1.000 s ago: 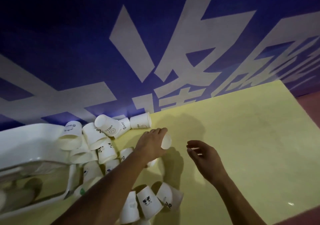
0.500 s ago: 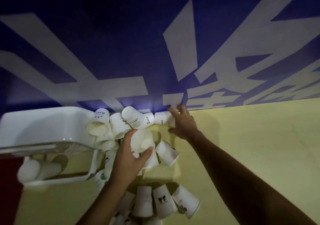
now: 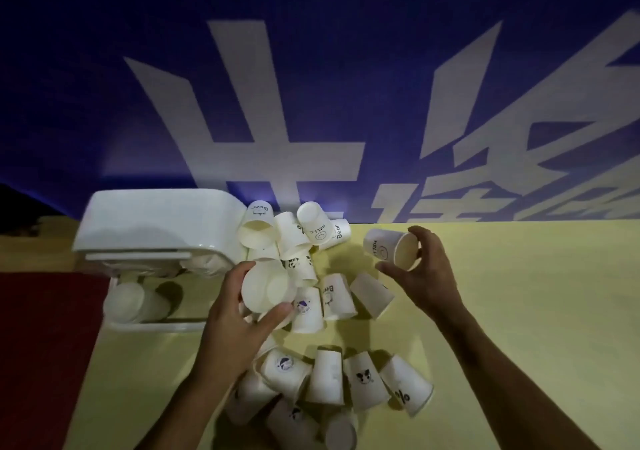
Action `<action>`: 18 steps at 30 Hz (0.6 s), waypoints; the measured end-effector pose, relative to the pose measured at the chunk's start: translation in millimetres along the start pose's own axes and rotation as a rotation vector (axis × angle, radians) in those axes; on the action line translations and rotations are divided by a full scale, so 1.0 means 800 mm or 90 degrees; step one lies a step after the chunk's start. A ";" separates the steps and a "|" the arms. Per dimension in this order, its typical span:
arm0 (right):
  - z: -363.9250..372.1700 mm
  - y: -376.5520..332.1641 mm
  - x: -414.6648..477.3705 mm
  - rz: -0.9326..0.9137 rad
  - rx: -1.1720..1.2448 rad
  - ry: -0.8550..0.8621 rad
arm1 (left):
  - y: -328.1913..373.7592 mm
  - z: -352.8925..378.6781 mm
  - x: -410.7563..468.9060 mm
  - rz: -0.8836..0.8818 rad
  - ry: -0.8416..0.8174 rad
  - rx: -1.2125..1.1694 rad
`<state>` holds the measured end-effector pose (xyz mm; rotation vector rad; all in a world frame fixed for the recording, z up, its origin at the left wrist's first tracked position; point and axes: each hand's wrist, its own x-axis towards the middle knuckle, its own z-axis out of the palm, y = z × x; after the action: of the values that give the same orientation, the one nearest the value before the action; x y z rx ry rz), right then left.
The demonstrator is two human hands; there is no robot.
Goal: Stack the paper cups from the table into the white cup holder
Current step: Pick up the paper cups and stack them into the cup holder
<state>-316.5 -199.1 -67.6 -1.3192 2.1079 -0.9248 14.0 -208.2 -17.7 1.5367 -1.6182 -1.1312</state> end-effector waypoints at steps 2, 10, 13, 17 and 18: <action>-0.001 -0.040 -0.030 -0.034 0.034 0.022 | -0.011 -0.029 -0.006 0.012 0.004 -0.004; 0.109 -0.201 -0.143 -0.127 0.116 -0.058 | -0.065 -0.168 -0.029 0.088 0.022 0.006; 0.167 -0.245 -0.177 -0.131 0.113 -0.057 | -0.102 -0.223 -0.029 0.098 0.054 0.027; 0.224 -0.289 -0.207 -0.121 0.111 -0.035 | -0.144 -0.275 -0.012 0.080 0.102 0.021; 0.236 -0.296 -0.211 -0.124 0.113 -0.031 | -0.151 -0.284 -0.007 0.083 0.108 0.027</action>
<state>23.7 -172.7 -4.3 -1.4564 1.8381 -1.1191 269.8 -233.4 -26.8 1.4875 -1.6106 -0.8774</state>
